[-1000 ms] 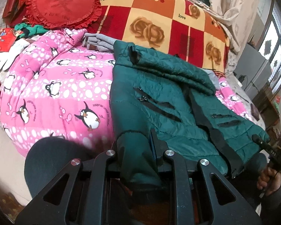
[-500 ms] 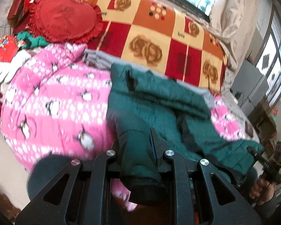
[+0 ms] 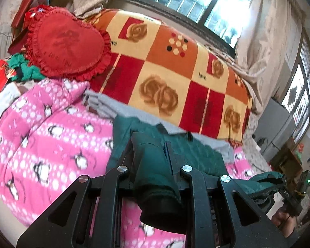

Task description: Fold large clothes

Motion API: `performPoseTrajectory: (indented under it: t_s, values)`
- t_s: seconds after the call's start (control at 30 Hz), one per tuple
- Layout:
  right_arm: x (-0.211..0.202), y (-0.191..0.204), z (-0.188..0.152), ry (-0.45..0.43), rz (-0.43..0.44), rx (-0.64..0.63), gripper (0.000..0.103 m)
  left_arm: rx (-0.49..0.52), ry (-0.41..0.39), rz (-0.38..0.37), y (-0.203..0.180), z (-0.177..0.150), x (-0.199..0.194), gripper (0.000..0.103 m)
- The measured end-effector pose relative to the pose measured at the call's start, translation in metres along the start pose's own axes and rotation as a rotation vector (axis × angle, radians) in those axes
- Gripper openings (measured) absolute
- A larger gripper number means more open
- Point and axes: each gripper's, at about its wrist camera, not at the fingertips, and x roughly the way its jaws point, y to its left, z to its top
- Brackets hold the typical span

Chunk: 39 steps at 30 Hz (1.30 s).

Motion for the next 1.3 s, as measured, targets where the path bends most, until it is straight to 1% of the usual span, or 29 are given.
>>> performPoseTrajectory:
  t_s: [0.1,0.23,0.37,0.43,0.47,0.53,0.6,0.67,0.73,0.83,0.97,1.07,1.13,1.2,1.27,1.3]
  values:
    - [0.015,0.000,0.011,-0.023,-0.015,0.005,0.019,0.010,-0.019,0.010,-0.001,0.013,0.015,0.017]
    - [0.043,-0.005,0.027,-0.039,-0.029,0.023,0.019,0.006,-0.039,0.037,0.001,0.028,0.046,0.018]
    - [0.086,-0.015,0.042,-0.019,-0.051,0.041,0.019,-0.022,-0.052,0.091,0.008,0.041,0.090,0.017]
    - [0.109,-0.019,0.045,0.006,-0.057,0.058,0.019,-0.022,-0.047,0.132,0.011,0.043,0.114,0.017]
    - [0.127,-0.020,0.048,0.024,-0.071,0.061,0.019,-0.019,-0.043,0.153,0.012,0.044,0.126,0.017]
    - [0.153,-0.021,0.050,0.048,-0.095,0.054,0.019,0.008,-0.027,0.202,0.014,0.044,0.151,0.018]
    - [0.176,-0.023,0.051,0.066,-0.108,0.064,0.019,0.013,-0.022,0.232,0.016,0.045,0.169,0.017]
    - [0.199,-0.029,0.050,0.091,-0.110,0.096,0.019,-0.016,-0.008,0.247,0.024,0.046,0.187,0.017]
    - [0.216,-0.033,0.046,0.107,-0.122,0.102,0.019,-0.064,0.024,0.257,0.034,0.047,0.206,0.017]
    - [0.239,-0.035,0.042,0.146,-0.145,0.100,0.019,-0.089,0.053,0.282,0.042,0.044,0.231,0.018]
    - [0.263,-0.037,0.037,0.187,-0.166,0.067,0.019,-0.092,0.076,0.310,0.048,0.037,0.255,0.018]
    - [0.284,-0.043,0.029,0.252,-0.156,0.067,0.019,-0.089,0.110,0.325,0.052,0.031,0.272,0.019]
    - [0.294,-0.046,0.022,0.282,-0.159,0.056,0.019,-0.063,0.131,0.345,0.051,0.027,0.280,0.019]
    - [0.304,-0.048,0.016,0.325,-0.144,0.055,0.021,-0.035,0.147,0.357,0.048,0.024,0.289,0.020]
    - [0.311,-0.053,0.011,0.369,-0.119,0.079,0.024,-0.033,0.167,0.356,0.049,0.023,0.295,0.022]
    - [0.312,-0.056,0.010,0.376,-0.109,0.101,0.025,-0.043,0.180,0.353,0.051,0.022,0.298,0.022]
